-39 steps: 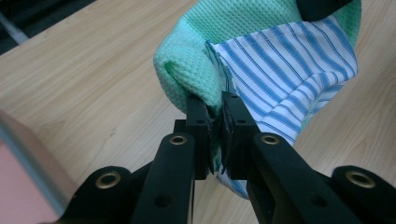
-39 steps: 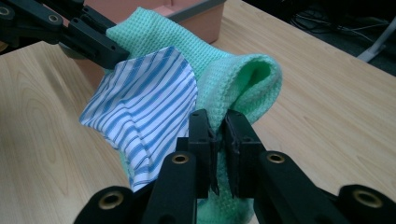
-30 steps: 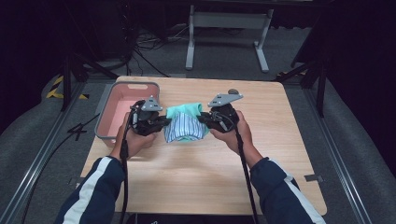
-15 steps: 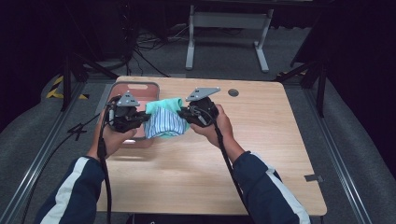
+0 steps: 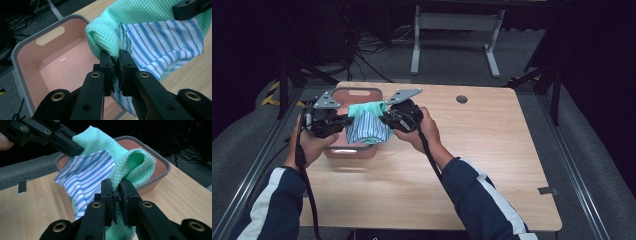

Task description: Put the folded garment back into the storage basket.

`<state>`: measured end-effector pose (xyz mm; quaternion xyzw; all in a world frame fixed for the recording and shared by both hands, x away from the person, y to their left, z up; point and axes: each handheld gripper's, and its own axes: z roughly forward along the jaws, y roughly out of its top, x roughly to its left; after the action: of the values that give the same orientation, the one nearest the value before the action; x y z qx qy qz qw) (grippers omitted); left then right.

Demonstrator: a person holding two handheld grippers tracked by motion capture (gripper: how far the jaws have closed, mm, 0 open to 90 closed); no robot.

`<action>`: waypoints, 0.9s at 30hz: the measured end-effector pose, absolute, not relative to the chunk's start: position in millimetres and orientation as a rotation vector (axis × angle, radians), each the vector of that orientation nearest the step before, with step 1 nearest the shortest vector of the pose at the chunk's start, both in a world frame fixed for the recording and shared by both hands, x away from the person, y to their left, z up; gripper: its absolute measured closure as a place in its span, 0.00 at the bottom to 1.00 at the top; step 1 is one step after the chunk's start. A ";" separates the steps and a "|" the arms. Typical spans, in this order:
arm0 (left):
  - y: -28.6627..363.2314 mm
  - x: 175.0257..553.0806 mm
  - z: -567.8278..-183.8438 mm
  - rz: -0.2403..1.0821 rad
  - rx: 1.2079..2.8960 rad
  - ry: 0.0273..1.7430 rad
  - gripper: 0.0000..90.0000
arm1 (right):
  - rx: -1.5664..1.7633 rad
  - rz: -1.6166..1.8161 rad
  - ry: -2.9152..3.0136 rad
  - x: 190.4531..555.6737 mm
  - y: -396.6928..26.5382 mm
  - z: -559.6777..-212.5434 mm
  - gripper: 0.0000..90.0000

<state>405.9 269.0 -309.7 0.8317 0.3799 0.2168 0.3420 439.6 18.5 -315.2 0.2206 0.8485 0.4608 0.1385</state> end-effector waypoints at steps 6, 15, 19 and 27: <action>283.8 405.5 -309.1 0.575 2.160 1.027 0.92 | 0.620 1.335 2.470 442.3 37.9 -317.5 0.91; 299.6 409.3 -313.9 0.591 2.151 1.080 0.92 | 0.596 1.326 2.505 449.1 62.3 -324.1 0.91; 303.6 413.3 -318.0 0.598 2.157 1.085 0.92 | 0.600 1.316 2.509 453.5 69.9 -327.8 0.91; 310.0 419.8 -324.4 0.607 2.170 1.111 0.92 | 0.590 1.290 2.531 460.0 82.0 -337.3 0.91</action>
<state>419.8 310.0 -324.4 0.8212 0.4205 0.2299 0.3096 460.0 82.0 -337.3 0.2021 0.8660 0.4413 0.1200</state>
